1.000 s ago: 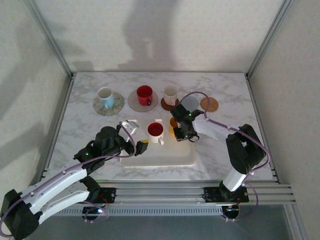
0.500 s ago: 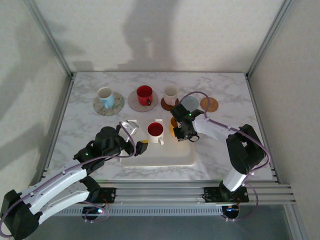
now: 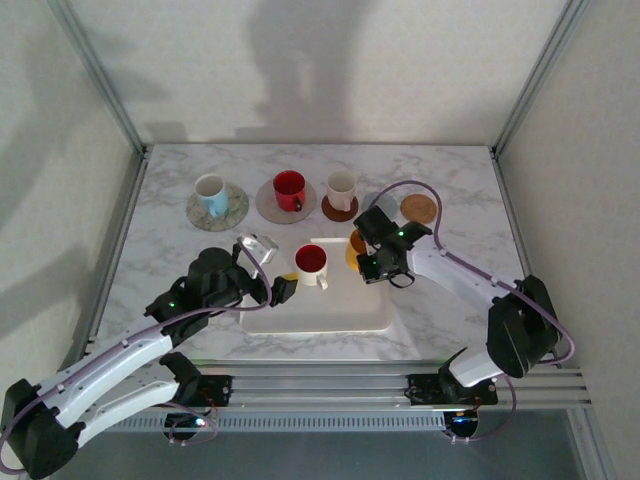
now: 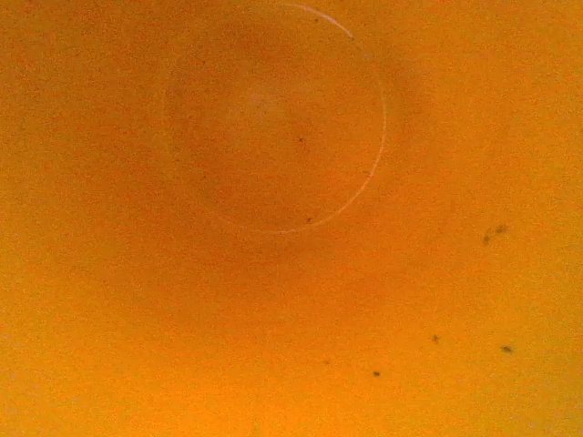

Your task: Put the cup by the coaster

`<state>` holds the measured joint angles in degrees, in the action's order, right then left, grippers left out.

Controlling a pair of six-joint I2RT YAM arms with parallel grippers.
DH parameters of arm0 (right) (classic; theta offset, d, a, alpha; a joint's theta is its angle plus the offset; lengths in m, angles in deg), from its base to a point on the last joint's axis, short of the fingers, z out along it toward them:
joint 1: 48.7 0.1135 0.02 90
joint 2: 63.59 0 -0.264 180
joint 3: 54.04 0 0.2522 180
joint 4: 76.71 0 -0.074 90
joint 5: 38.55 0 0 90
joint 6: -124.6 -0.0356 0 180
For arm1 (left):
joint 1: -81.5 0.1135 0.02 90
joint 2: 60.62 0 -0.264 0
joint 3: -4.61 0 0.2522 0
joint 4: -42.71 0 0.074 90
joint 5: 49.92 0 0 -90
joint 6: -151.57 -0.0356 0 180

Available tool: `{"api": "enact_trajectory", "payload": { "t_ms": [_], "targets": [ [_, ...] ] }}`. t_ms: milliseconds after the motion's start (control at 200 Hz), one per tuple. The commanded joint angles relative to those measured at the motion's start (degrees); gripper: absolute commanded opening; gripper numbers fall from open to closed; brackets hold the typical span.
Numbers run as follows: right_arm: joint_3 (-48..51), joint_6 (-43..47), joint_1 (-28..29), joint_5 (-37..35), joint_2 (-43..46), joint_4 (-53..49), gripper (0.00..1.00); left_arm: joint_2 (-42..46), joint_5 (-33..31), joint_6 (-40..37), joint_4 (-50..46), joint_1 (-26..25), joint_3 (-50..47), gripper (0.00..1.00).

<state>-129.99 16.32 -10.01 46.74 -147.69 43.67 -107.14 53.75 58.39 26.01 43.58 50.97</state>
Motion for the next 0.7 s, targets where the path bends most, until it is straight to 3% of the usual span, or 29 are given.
{"api": "enact_trajectory", "payload": {
  "t_ms": [0, 360, 696],
  "targets": [
    [-0.37, -1.49, -0.2, -0.17, 4.49, -2.17, 0.0, 0.91, -1.0, 0.56, 1.47, -0.67, 1.95, 1.0],
    [-4.34, -1.2, -2.14, -0.66, 10.5, -7.99, 0.0, -3.74, -3.37, 0.12, 4.07, -0.95, 7.22, 1.0],
    [-12.17, 0.62, -7.85, -0.25, 7.98, -11.56, 0.0, -9.19, -1.77, -1.13, 9.74, -0.94, 8.24, 1.0]
  ]
}}
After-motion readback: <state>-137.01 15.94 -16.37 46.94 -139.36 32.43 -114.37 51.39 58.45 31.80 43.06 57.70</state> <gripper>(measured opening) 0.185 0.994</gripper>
